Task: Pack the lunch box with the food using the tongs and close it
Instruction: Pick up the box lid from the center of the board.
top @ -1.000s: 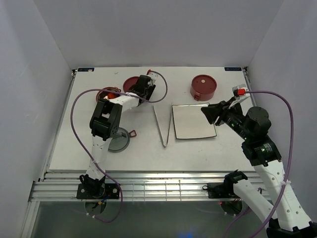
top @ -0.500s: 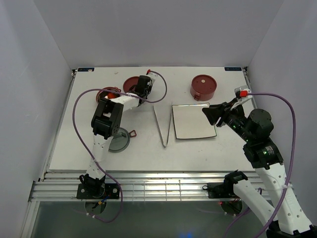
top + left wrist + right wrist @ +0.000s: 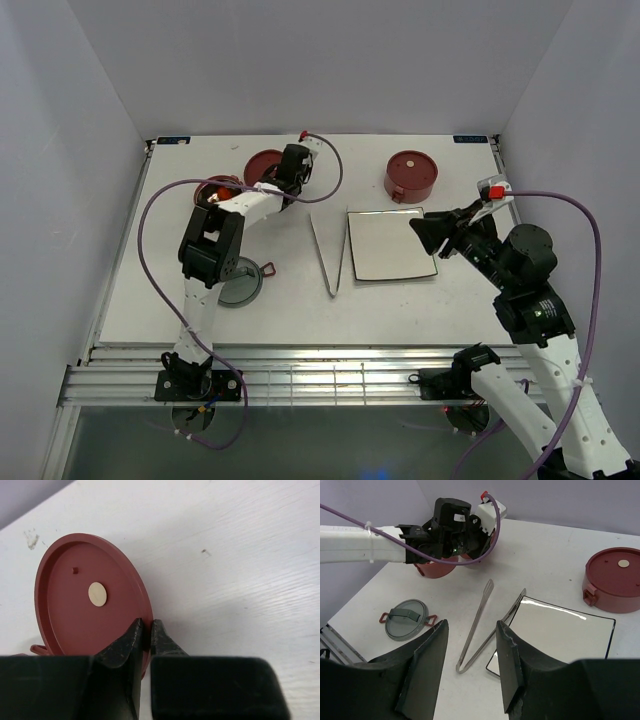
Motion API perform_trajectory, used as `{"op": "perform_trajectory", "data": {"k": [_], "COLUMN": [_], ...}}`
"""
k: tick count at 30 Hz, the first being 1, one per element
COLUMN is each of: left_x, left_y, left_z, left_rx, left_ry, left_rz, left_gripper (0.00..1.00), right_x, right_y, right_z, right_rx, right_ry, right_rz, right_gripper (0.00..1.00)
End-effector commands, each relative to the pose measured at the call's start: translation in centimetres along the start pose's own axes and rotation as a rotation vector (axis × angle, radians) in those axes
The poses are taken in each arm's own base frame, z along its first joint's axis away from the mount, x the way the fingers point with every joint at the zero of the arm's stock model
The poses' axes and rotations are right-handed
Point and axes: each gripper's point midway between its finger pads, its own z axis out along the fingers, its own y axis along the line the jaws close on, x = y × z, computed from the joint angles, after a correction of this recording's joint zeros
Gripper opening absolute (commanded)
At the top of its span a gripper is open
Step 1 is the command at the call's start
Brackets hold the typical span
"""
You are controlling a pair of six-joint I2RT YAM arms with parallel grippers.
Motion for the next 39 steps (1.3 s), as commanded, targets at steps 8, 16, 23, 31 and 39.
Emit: {"op": "perform_trajectory", "data": {"k": [8, 16, 23, 31, 39], "left_x": [-13.4, -8.8, -4.1, 0.0, 2.9], "left_y": [2.6, 5.7, 9.0, 10.0, 10.3], "left_z": [-11.5, -12.8, -12.1, -9.9, -9.1], "left_rx": [-0.134, -0.271, -0.237, -0.249, -0.290], "left_ry": [-0.200, -0.048, 0.071, 0.163, 0.238], "left_rz": [0.006, -0.038, -0.254, -0.296, -0.308], "left_gripper": [0.00, 0.00, 0.00, 0.00, 0.02], "right_x": [-1.6, -0.5, 0.2, 0.9, 1.5], "right_y": [1.3, 1.7, 1.4, 0.8, 0.3], "right_z": [-1.2, -1.5, -1.5, -1.3, -0.9], "right_rx": [-0.039, -0.066, -0.058, -0.044, -0.033], "right_ry": [-0.055, -0.048, -0.037, -0.028, -0.023], "right_rz": [-0.010, 0.005, -0.001, -0.011, -0.024], "right_gripper": [0.50, 0.50, 0.51, 0.52, 0.53]}}
